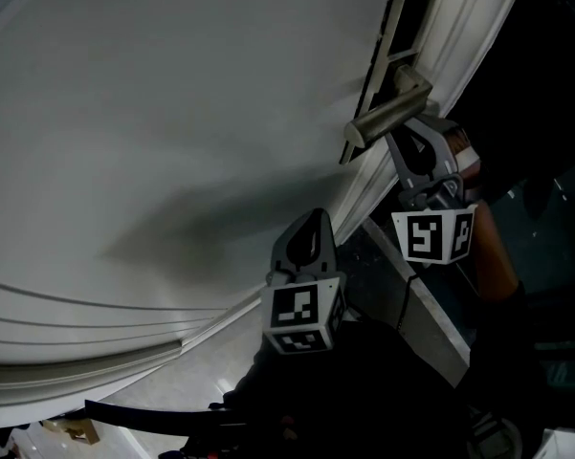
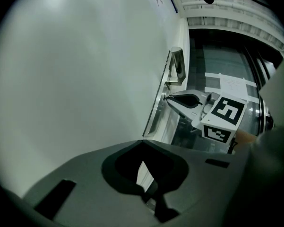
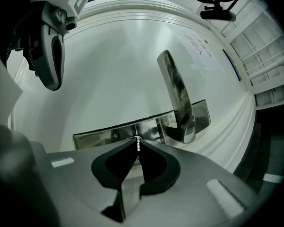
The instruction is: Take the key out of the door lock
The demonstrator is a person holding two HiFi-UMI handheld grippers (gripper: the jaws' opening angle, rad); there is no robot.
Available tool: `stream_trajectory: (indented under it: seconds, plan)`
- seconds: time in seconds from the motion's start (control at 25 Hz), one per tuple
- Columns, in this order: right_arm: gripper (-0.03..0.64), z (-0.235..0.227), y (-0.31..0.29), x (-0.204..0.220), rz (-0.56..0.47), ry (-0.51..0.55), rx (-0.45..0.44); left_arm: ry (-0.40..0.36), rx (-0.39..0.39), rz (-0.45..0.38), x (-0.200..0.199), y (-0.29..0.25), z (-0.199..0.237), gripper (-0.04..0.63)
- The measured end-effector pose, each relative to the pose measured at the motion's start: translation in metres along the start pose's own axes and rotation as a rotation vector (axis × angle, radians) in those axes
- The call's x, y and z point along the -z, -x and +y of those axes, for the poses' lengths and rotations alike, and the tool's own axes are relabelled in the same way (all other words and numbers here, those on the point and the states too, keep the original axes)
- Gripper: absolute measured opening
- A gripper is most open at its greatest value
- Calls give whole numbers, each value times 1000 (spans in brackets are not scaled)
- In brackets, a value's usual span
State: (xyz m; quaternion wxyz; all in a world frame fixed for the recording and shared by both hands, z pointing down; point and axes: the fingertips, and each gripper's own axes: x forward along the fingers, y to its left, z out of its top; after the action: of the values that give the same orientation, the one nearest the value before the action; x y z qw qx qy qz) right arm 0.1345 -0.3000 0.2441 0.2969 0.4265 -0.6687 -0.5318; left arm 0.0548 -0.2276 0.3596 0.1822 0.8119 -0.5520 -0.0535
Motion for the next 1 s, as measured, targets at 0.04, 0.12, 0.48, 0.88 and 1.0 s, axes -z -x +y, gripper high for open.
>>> stream_trajectory:
  seconds: [0.04, 0.12, 0.48, 0.88, 1.0]
  plan:
    - [18, 0, 0, 0, 0, -15, -5, -1, 2, 0, 0, 0, 0, 0]
    - [17, -1, 1, -1, 6, -40, -14, -5, 12, 4, 0, 0, -3, 0]
    - [15, 0, 2, -1, 14, -44, -43, 1, 20, 10, 1, 0, -4, 0]
    - [14, -1, 2, -2, 11, 16, -45, 2, 24, 6, -2, -2, -4, 0]
    - [14, 0, 2, -1, 11, 41, -42, 5, 28, 11, 0, -3, -6, 0]
